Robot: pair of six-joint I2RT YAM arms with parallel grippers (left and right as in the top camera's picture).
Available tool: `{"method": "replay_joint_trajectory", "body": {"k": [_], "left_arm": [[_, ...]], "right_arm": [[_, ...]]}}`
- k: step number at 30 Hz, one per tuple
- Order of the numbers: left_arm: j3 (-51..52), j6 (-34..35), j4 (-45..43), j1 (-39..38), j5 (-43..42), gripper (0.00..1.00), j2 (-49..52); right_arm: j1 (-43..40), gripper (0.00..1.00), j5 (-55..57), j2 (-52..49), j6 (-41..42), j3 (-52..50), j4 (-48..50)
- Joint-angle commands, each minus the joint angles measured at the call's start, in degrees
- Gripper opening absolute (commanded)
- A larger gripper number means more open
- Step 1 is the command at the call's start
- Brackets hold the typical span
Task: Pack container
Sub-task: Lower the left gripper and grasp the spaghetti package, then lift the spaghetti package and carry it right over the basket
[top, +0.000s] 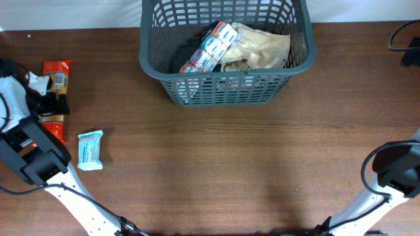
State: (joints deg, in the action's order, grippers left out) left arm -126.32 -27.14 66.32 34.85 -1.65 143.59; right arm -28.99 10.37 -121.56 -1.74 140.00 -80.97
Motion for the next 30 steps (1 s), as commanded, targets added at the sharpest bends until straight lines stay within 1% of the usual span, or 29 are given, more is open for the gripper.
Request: {"method": "replay_joint_trajectory", "body": {"k": [1,6,7,8,9,10,12,13,14,15,16,17,20,24,30], "left_arm": [[1.9,0.5,-0.6,0.5,-1.2,0.99,0.9],[2.8,0.5,-1.0,0.5,-1.2,1.00,0.9],[2.8,0.5,-1.2,0.5,-1.2,0.97,0.9],[2.8,0.5,-1.3,0.5,-1.1,0.92,0.9],[2.8,0.5,-1.4,0.5,-1.0,0.82,0.9],[2.8,0.5,-1.4,0.5,-0.9,0.76,0.9],[2.8,0.5,-1.4,0.5,-0.9,0.69,0.9],[2.8,0.5,-1.5,0.5,-0.9,0.63,0.9],[2.8,0.5,-1.7,0.5,-0.9,0.47,0.9],[2.8,0.5,-1.9,0.5,-0.9,0.34,0.9],[2.8,0.5,-2.1,0.5,-0.9,0.16,0.9],[2.8,0.5,-2.2,0.5,-0.9,0.02,0.9],[2.8,1.1,-2.3,0.5,-1.0,0.02,0.9],[2.8,3.8,-2.2,0.1,-1.2,0.02,0.8],[1.6,4.2,-0.5,-2.6,-4.0,0.02,-1.0]], "right_arm": [[0.1,0.99,-0.1,1.3,0.3,0.3,0.0],[0.1,0.99,-0.1,1.3,0.3,0.3,0.0],[0.1,0.99,-0.1,1.3,0.3,0.3,0.0],[0.1,0.99,-0.1,1.3,0.3,0.3,0.0],[0.1,0.99,-0.1,1.3,0.3,0.3,0.0],[0.1,0.99,-0.1,1.3,0.3,0.3,0.0],[0.1,0.99,-0.1,1.3,0.3,0.3,0.0],[0.1,0.99,-0.1,1.3,0.3,0.3,0.0],[0.1,0.99,-0.1,1.3,0.3,0.3,0.0],[0.1,0.99,-0.1,1.3,0.3,0.3,0.0],[0.1,0.99,-0.1,1.3,0.3,0.3,0.0],[0.1,0.99,-0.1,1.3,0.3,0.3,0.0],[0.1,0.99,-0.1,1.3,0.3,0.3,0.0],[0.1,0.99,-0.1,1.3,0.3,0.3,0.0],[0.1,0.99,-0.1,1.3,0.3,0.3,0.0]]}}
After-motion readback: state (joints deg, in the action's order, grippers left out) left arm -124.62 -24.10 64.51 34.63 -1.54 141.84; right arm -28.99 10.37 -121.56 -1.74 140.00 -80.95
